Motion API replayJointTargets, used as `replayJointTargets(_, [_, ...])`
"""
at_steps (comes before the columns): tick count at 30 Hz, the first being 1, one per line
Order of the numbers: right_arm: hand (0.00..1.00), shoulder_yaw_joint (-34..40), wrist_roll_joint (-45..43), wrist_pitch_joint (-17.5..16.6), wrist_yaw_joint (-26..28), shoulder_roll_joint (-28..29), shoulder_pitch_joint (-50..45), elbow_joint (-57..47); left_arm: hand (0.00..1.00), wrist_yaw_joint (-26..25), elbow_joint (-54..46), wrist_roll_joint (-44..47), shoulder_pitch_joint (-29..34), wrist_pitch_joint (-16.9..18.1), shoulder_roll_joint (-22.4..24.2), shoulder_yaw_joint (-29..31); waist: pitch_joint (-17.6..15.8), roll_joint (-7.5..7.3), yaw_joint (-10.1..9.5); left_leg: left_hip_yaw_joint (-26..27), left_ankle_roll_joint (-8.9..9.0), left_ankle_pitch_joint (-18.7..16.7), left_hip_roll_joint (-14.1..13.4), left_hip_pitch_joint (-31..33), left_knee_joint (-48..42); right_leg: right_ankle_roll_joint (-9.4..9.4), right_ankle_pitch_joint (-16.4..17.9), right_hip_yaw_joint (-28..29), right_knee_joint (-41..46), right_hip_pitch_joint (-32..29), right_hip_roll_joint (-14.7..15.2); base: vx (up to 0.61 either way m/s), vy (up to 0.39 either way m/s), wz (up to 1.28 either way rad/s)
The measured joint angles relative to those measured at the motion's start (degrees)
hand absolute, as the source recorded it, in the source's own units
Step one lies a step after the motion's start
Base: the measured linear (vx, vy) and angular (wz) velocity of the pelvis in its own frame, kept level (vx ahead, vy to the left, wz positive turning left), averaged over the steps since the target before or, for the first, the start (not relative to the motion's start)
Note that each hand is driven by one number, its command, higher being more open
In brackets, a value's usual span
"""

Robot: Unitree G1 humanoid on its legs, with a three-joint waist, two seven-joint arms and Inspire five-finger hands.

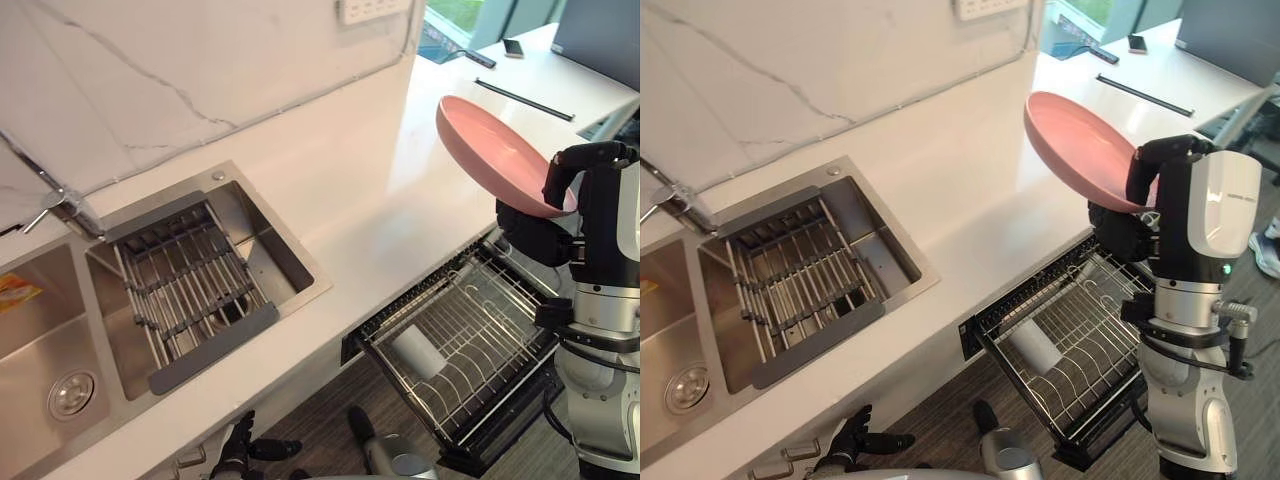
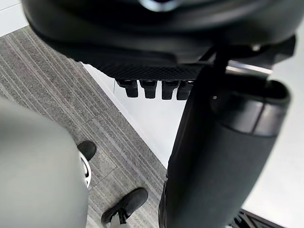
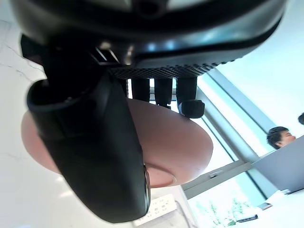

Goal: Walk over to the sink, pick up the cup, carry it to the dishwasher, place the cup inside the dishwasher, then close the dishwasher door

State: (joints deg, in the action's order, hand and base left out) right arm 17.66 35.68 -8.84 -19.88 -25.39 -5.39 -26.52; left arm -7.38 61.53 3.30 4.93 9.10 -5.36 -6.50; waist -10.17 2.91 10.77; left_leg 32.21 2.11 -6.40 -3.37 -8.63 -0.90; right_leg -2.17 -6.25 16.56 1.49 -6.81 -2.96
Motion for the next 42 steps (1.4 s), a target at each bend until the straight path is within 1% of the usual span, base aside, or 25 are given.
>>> replayJointTargets(2, [0.00, -0.7, 0.2, 0.0, -0.3, 0.0, 0.6, 1.3, 1.00, 0.2, -0.4, 0.0, 0.0, 0.0, 0.0, 0.2, -0.1, -0.18, -0.40, 2.2, -0.09, -1.2, 0.0, 0.3, -1.1, -0.74, -0.6, 2.7, -0.2, -0.8, -0.5, -0.08, -0.008, -0.67])
replayJointTargets(3, [0.00, -1.4, 0.5, 0.1, -0.3, 0.0, 0.8, 1.8, 1.00, 0.2, -0.6, 0.1, 0.1, 0.0, 0.0, 0.4, -0.4, -0.67, -0.61, 4.1, -0.17, -2.3, 0.0, 0.6, -1.6, -1.27, -1.0, 4.2, -1.0, -1.5, -0.8, -0.10, -0.010, -0.77])
replayJointTargets(4, [0.00, -2.0, 0.5, 0.2, -0.3, 0.0, 0.9, 2.1, 1.00, 0.2, -0.8, 0.0, 0.2, 0.2, -0.1, 0.4, -0.5, -0.82, -0.73, 5.1, -0.31, -2.5, 0.0, 0.8, -1.8, -0.64, -0.5, 3.6, -1.3, -2.0, -0.5, -0.09, -0.010, -0.86])
replayJointTargets(5, [0.00, -3.1, 0.8, 0.3, -0.3, 0.0, 1.0, 2.8, 1.00, 0.3, -1.2, 0.0, 0.2, 0.9, -0.3, 0.4, -0.7, -1.08, -0.86, 7.4, -0.41, -2.5, -0.3, 1.3, -2.9, 0.77, 0.4, -1.4, -0.2, -3.4, 0.8, -0.06, -0.021, -0.67])
replayJointTargets(6, [0.00, -3.7, 1.1, 0.3, -0.3, 0.0, 0.9, 3.4, 1.00, 0.3, -1.3, 0.0, 0.2, 1.2, -0.3, 0.4, -1.0, -1.17, -1.11, 8.1, -0.56, -2.5, -0.7, 1.6, -4.1, 1.47, 0.9, -4.9, 1.4, -4.2, 1.6, -0.05, -0.045, -0.77])
replayJointTargets(7, [0.00, -5.1, 1.8, 0.4, -0.3, 0.0, 1.0, 4.6, 1.00, 0.3, -1.4, 0.0, 0.2, 1.6, -0.5, 0.4, -1.4, -1.83, -1.25, 9.8, -0.69, -3.0, -1.8, 1.9, -5.5, 3.22, 2.2, -12.1, 7.4, -6.8, 3.7, -0.01, -0.062, -0.52])
replayJointTargets(8, [0.00, -5.7, 1.8, 0.3, -0.2, 0.0, 1.0, 5.4, 1.00, 0.3, -1.3, -0.1, 0.1, 1.8, -0.8, 0.3, -1.7, -2.29, -1.19, 10.1, -0.32, -3.7, -2.4, 1.9, -6.5, 4.11, 3.9, -15.8, 12.6, -8.1, 5.0, 0.01, -0.066, -0.39])
replayJointTargets(9, [0.00, -5.9, 1.9, 0.3, -0.1, 0.0, 0.9, 6.3, 1.00, 0.4, -1.3, -0.1, -0.2, 1.8, -1.2, 0.3, -1.8, -2.64, -1.19, 10.0, 0.12, -4.4, -3.1, 2.1, -8.0, 3.29, 6.5, -17.6, 16.4, -8.5, 6.0, 0.08, -0.090, -0.08])
replayJointTargets(10, [0.00, -5.9, 2.0, 0.3, 0.0, 0.0, 0.9, 6.9, 1.00, 0.4, -1.4, -0.1, -0.3, 1.8, -1.2, -0.1, -1.7, -2.89, -1.21, 9.5, 0.62, -5.8, -3.8, 2.5, -9.7, 1.81, 8.8, -18.2, 17.9, -8.2, 6.6, 0.10, -0.126, 0.07])
replayJointTargets(11, [0.00, -5.7, 2.0, 0.2, -0.1, -0.1, 1.1, 7.6, 1.00, 0.5, -1.4, -0.5, -0.7, 1.7, -1.5, -0.1, -1.9, -3.00, -1.23, 7.6, 1.34, -7.0, -4.6, 3.2, -12.1, 0.76, 10.2, -18.7, 17.7, -7.8, 6.4, 0.09, -0.188, 0.18])
replayJointTargets(12, [0.00, -5.6, 2.0, 0.3, 0.0, -0.2, 0.8, 8.6, 1.00, 0.6, -1.4, -1.3, -0.7, 1.8, -1.0, -0.2, -1.8, -2.23, -1.26, 4.8, 1.42, -7.1, -5.4, 4.1, -12.9, 1.10, 10.2, -19.7, 16.9, -7.1, 5.8, 0.05, -0.163, 0.21])
replayJointTargets(13, [0.00, -5.6, 2.0, 0.4, 0.0, -0.2, 0.5, 9.0, 1.00, 0.7, -1.4, -1.4, -0.7, 1.8, -0.9, -0.2, -1.8, -2.02, -1.26, 3.9, 1.44, -7.1, -5.7, 4.2, -12.9, 1.29, 10.3, -20.1, 16.7, -6.8, 5.6, 0.03, -0.149, 0.27])
replayJointTargets(14, [0.00, -5.6, 2.0, 0.6, 0.2, -0.2, -0.1, 9.9, 1.00, 0.9, -1.6, -1.7, -0.7, 1.9, -0.9, -0.2, -1.8, -1.96, -1.29, 3.0, 1.56, -7.0, -6.1, 4.1, -12.4, 1.73, 10.6, -20.8, 16.7, -6.4, 5.2, 0.03, -0.114, 0.26])
replayJointTargets(15, [0.00, -5.5, 2.1, 0.8, 0.5, -0.2, -0.6, 10.0, 1.00, 1.1, -1.8, -2.1, -0.7, 1.9, -0.9, -0.3, -1.8, -1.92, -1.33, 2.5, 2.06, -6.6, -6.2, 4.0, -11.8, 2.01, 10.8, -21.3, 16.9, -6.3, 5.1, 0.03, -0.104, 0.23])
replayJointTargets(18, [0.00, -4.6, 2.2, 0.8, 0.8, 0.0, -2.4, 10.1, 1.00, 1.1, -2.4, -2.3, -0.6, 1.9, -0.9, -1.0, -1.8, -1.84, -1.40, 1.0, 2.60, -5.1, -5.7, 4.0, -10.2, 2.22, 11.1, -22.4, 17.6, -6.3, 5.5, 0.03, -0.060, 0.21])
replayJointTargets(22, [0.00, -4.3, 2.1, 0.5, 1.0, 0.2, -3.3, 12.0, 1.00, 1.1, -2.5, -2.3, -0.7, 1.9, -0.8, -1.6, -2.1, -1.45, -1.32, -0.3, 2.27, -4.2, -4.7, 4.2, -9.3, 2.12, 11.2, -23.0, 17.8, -6.3, 6.5, -0.01, 0.009, 0.14])
replayJointTargets(25, [0.00, -4.3, 2.1, 0.2, 1.1, 0.2, -3.9, 14.4, 1.00, 1.0, -2.6, -2.2, -0.7, 2.0, -0.6, -1.8, -2.6, -0.73, -1.27, -0.8, 1.86, -4.2, -3.8, 4.3, -9.4, 1.57, 11.5, -23.0, 18.7, -6.5, 7.5, -0.04, 0.046, 0.09])
replayJointTargets(28, [0.00, -4.3, 2.1, 0.0, 1.1, 0.2, -4.1, 18.2, 1.00, 0.9, -2.6, -2.1, -0.8, 2.4, -0.1, -1.8, -3.2, 0.30, -1.18, -1.1, 1.13, -4.6, -2.7, 5.8, -9.9, 1.06, 11.7, -22.8, 19.9, -8.4, 8.8, -0.07, 0.059, 0.05])
replayJointTargets(29, [0.00, -4.3, 2.1, 0.1, 1.2, 0.2, -4.1, 20.0, 1.00, 0.9, -2.7, -2.1, -0.9, 2.5, 0.1, -1.8, -3.7, 0.93, -1.10, -1.1, 0.76, -4.7, -2.3, 6.7, -10.3, 0.92, 11.6, -22.5, 20.6, -9.5, 9.2, -0.04, 0.033, -0.01])
replayJointTargets(31, [0.00, -4.4, 2.1, 0.2, 1.2, 0.2, -3.9, 21.9, 1.00, 0.7, -2.7, -2.1, -1.2, 2.6, 0.3, -1.8, -4.4, 1.53, -1.04, -0.8, 0.48, -4.9, -2.0, 7.6, -10.8, 0.71, 11.5, -22.0, 20.8, -10.5, 9.5, -0.05, 0.035, -0.07])
replayJointTargets(33, [0.00, -4.4, 2.2, 1.0, 1.2, 0.2, -2.3, 24.4, 1.00, 0.1, -2.9, -2.1, -1.4, 2.8, 0.7, -1.7, -6.0, 2.36, -0.87, 0.3, 0.01, -5.4, -1.8, 8.8, -11.8, 0.36, 11.1, -20.6, 21.2, -12.3, 9.5, -0.06, 0.040, -0.23])
replayJointTargets(36, [0.00, -4.5, 2.2, 2.0, 1.0, -0.6, 1.5, 27.4, 1.00, 0.1, -3.4, -2.1, -1.9, 3.6, 1.0, -1.4, -8.5, 3.26, -0.08, 1.7, -0.56, -6.2, -1.8, 10.9, -13.4, 0.05, 10.2, -18.9, 21.3, -14.9, 9.4, -0.04, 0.042, -0.28])
replayJointTargets(40, [0.00, -4.8, 2.2, 3.1, 0.9, -2.2, 5.7, 31.2, 1.00, -0.2, -3.8, -2.1, -3.3, 4.1, 1.2, -1.2, -11.5, 3.97, -0.10, 3.1, -1.16, -6.9, -1.8, 13.2, -15.1, -0.34, 8.9, -17.2, 21.3, -17.4, 9.2, -0.02, 0.045, -0.21])
replayJointTargets(42, [0.00, -5.7, 2.1, 3.8, 0.7, -3.2, 8.7, 33.8, 1.00, -0.3, -4.2, -2.1, -4.3, 4.3, 1.4, -1.3, -13.5, 4.29, -0.10, 3.3, -1.49, -7.1, -1.8, 14.2, -16.4, -0.61, 8.3, -16.5, 21.2, -18.0, 9.3, -0.02, 0.045, -0.13])
